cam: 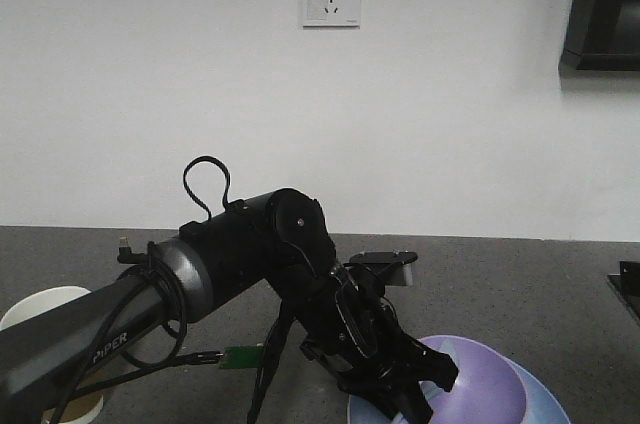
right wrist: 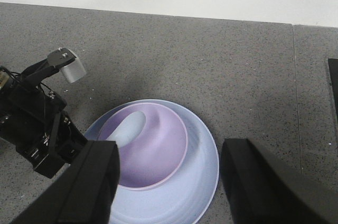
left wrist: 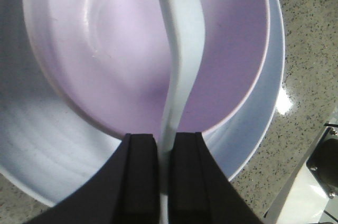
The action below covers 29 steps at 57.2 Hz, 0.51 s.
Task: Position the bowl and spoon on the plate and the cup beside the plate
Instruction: 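Lower the spoon into the bowl and open the left gripper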
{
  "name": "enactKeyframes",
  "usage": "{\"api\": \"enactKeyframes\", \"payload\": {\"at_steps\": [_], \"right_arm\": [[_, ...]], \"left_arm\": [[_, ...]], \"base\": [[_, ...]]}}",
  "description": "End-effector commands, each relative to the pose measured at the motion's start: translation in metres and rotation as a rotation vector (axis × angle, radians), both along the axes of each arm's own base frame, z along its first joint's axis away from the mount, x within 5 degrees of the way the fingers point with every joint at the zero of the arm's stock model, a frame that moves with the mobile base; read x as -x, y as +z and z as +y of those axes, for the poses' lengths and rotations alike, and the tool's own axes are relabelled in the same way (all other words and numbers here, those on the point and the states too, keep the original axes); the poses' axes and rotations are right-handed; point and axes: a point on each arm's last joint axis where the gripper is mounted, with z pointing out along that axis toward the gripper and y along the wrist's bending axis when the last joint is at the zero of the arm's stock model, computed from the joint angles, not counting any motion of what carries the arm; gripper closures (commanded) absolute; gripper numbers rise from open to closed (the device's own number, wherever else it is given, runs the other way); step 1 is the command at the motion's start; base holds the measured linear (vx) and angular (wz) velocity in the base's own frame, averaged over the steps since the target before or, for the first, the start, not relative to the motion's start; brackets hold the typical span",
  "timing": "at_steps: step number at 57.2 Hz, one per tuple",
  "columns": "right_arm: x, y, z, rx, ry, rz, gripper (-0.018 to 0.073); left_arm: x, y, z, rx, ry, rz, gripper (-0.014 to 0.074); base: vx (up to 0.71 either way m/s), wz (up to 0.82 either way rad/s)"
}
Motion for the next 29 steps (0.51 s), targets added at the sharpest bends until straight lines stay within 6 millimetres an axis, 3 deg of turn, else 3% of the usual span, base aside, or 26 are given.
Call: {"api": "enactKeyframes", "payload": {"at_steps": [1, 19, 29], "right_arm": [[0.0013, 0.0161, -0.0006, -0.009, -0.008, -0.104, 0.0082], [0.0018, 0.0150, -0.0005, -0.007, -0.005, -0.091, 0.0082], [0.0018, 0.0150, -0.0005, -0.007, -0.005, -0.091, 0.0082]], "left_arm": [[0.0102, 0.0370, -0.0001, 0.095, 0.004, -0.036, 0.0536], [0.0103, 0.0374, -0.0003, 0.096, 0.022, -0.021, 0.0306], [0.0107, 0.0389, 0.0000, 0.099, 0.022, -0.024, 0.0233]], "base": [[0.00, 0.00], [0.00, 0.00], [0.00, 0.00]]}}
